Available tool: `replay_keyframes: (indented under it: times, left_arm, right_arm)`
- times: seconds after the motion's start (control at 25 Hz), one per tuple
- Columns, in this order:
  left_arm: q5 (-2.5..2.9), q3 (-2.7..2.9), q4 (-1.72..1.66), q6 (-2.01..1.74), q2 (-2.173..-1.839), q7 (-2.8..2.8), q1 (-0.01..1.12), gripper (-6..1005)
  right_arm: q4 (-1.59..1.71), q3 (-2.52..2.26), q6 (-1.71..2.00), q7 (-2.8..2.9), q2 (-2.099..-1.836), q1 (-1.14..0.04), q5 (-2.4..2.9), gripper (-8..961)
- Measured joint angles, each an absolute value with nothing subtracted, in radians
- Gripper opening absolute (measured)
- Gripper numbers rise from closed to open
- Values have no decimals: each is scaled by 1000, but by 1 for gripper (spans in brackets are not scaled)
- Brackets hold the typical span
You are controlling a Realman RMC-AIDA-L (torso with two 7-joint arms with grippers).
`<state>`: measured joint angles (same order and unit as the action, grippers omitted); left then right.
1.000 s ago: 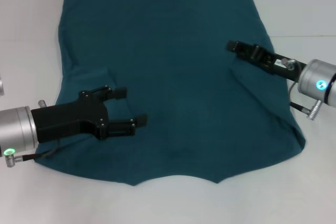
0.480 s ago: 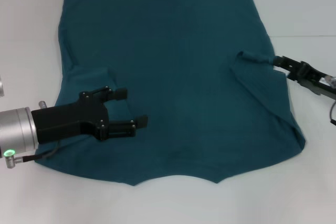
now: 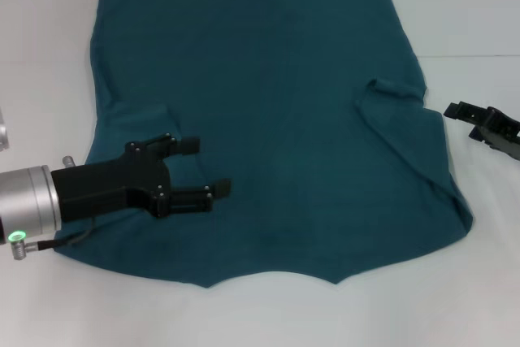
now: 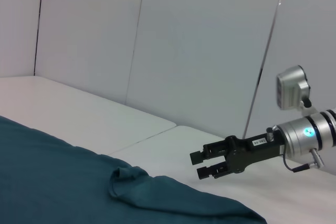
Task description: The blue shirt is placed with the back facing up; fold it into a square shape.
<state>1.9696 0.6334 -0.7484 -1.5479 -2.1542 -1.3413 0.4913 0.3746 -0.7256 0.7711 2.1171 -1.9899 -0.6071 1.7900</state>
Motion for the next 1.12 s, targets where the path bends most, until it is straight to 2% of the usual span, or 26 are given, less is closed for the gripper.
replay_keyframes:
  times: [0.56, 0.8, 1.12]
  left_arm:
    - [1970, 634, -747, -1548, -2153, -1342, 491, 949]
    - [1970, 634, -748, -1548, -2152, -1342, 493, 950]
    - [1970, 640, -751, -1548, -2156, -1342, 495, 949]
  right_arm:
    - [383, -727, 775, 2232, -1985, -660, 1895, 779]
    - [392, -729, 800, 2290, -1969, -669, 1944, 778]
    - [431, -733, 842, 2392, -1962, -678, 2057, 777]
